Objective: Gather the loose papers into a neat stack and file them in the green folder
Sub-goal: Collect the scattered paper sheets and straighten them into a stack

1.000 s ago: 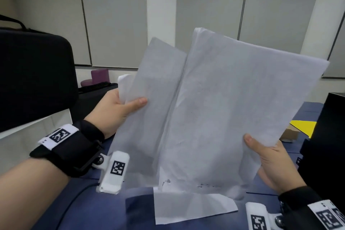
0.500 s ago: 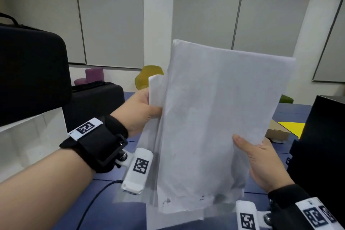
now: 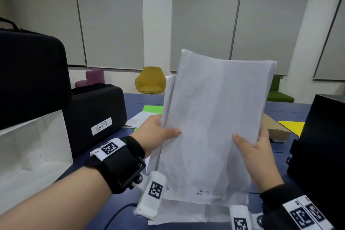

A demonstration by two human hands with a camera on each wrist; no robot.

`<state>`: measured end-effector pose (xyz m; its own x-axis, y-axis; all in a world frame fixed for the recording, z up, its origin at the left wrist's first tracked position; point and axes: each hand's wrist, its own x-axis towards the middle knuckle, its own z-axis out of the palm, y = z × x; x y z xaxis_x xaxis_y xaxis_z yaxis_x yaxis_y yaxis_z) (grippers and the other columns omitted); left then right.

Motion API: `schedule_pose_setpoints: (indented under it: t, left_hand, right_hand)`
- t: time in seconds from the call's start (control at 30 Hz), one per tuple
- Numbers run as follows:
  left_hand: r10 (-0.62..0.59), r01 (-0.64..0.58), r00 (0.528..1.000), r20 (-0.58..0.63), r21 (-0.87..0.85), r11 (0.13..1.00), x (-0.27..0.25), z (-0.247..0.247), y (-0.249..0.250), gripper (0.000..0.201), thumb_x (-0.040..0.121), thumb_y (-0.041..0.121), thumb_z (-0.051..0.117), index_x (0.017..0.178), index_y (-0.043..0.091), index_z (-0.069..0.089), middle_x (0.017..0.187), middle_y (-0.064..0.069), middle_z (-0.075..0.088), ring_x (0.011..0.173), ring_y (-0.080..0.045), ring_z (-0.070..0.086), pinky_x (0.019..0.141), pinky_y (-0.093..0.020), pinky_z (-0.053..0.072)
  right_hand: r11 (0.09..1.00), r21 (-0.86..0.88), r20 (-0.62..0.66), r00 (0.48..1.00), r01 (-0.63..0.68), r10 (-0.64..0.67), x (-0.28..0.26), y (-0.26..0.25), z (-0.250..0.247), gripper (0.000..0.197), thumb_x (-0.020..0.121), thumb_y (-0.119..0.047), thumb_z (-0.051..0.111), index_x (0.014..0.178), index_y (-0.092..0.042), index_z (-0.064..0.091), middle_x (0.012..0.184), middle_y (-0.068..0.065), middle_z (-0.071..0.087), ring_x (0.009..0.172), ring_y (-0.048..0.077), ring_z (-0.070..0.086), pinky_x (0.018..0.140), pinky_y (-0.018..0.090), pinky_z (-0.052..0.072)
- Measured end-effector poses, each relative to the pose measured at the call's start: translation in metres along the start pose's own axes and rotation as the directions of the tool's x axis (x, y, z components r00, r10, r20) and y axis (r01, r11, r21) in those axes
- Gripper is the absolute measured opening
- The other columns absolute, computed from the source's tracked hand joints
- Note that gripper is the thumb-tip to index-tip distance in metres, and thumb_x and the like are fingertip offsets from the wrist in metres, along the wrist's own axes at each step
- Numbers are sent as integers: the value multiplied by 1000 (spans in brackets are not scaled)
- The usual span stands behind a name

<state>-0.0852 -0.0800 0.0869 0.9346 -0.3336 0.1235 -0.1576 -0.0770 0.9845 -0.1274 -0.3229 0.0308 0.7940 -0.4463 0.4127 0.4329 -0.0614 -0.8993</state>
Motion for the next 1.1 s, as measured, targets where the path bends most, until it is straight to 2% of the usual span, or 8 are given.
schedule_pose_setpoints:
  t: [0.13, 0.23, 0.3, 0.4, 0.6, 0.83, 0.93, 1.1]
  left_hand:
    - [33, -32, 999, 13, -28, 999, -2, -1, 2, 35, 88, -7, 62, 121, 5, 60, 113, -15, 72, 102, -33, 69, 85, -39, 58]
    - [70, -69, 997, 29, -34, 997, -3, -3, -2, 36, 87, -4, 64, 122, 5, 60, 112, -13, 72, 103, -33, 69, 88, -40, 58]
    - [94, -93, 995, 29, -41, 995, -6, -4, -3, 33, 89, 8, 67, 121, 9, 61, 111, -9, 73, 102, -29, 70, 90, -43, 57]
    - [193, -189, 980, -49, 70, 979, -5, -3, -4, 35, 88, 31, 70, 119, 17, 63, 111, 1, 73, 101, -19, 71, 93, -45, 55]
    - [344, -309, 916, -208, 184, 933, 6, 2, 4, 16, 96, 19, 58, 110, 13, 63, 108, 0, 73, 102, -18, 69, 95, -47, 53]
    - [436, -445, 854, -284, 33, 895, 17, 17, -1, 21, 100, 14, 50, 118, 21, 59, 115, 9, 69, 106, -4, 65, 91, -21, 51]
    - [415, -424, 862, -290, 35, 905, 18, 16, -17, 23, 92, 16, 65, 113, 20, 59, 109, 3, 71, 98, -8, 69, 81, -23, 54]
    - [313, -347, 910, -272, -88, 934, 25, 4, -37, 62, 63, 37, 80, 117, 14, 58, 111, -3, 72, 100, -16, 70, 82, -32, 58]
  right_hand:
    - [999, 47, -50, 999, -17, 20, -1, 0, -2, 44, 91, -8, 61, 128, -22, 41, 120, 0, 63, 110, 20, 62, 96, 41, 51]
    - [980, 182, 34, 996, -86, 81, -5, -3, -4, 56, 74, -25, 72, 126, -17, 54, 116, -1, 71, 107, 18, 67, 90, 32, 55]
    - [968, 224, 67, 992, -115, 103, -6, -4, -5, 54, 68, -28, 71, 120, -14, 62, 113, 1, 73, 106, 19, 68, 91, 32, 53]
    - [969, 228, 72, 994, -100, 86, -5, -6, -5, 41, 78, -19, 64, 119, -14, 64, 114, 1, 72, 109, 20, 67, 95, 35, 51]
    - [972, 235, 28, 1000, 5, -12, 8, -12, 2, 54, 67, -31, 72, 117, -13, 63, 112, 0, 73, 108, 22, 67, 94, 35, 53]
    - [978, 191, 91, 991, 80, -99, 16, -21, 5, 52, 78, -23, 65, 127, -10, 55, 116, 3, 71, 108, 20, 67, 87, 28, 55]
    - [978, 204, 121, 991, 36, -62, 15, -11, 4, 58, 76, -17, 67, 131, -9, 51, 118, 6, 70, 109, 23, 67, 90, 32, 55]
    - [990, 142, 204, 979, -20, -10, 11, -1, 6, 58, 69, -12, 74, 124, -12, 57, 111, 3, 73, 101, 16, 70, 78, 24, 56]
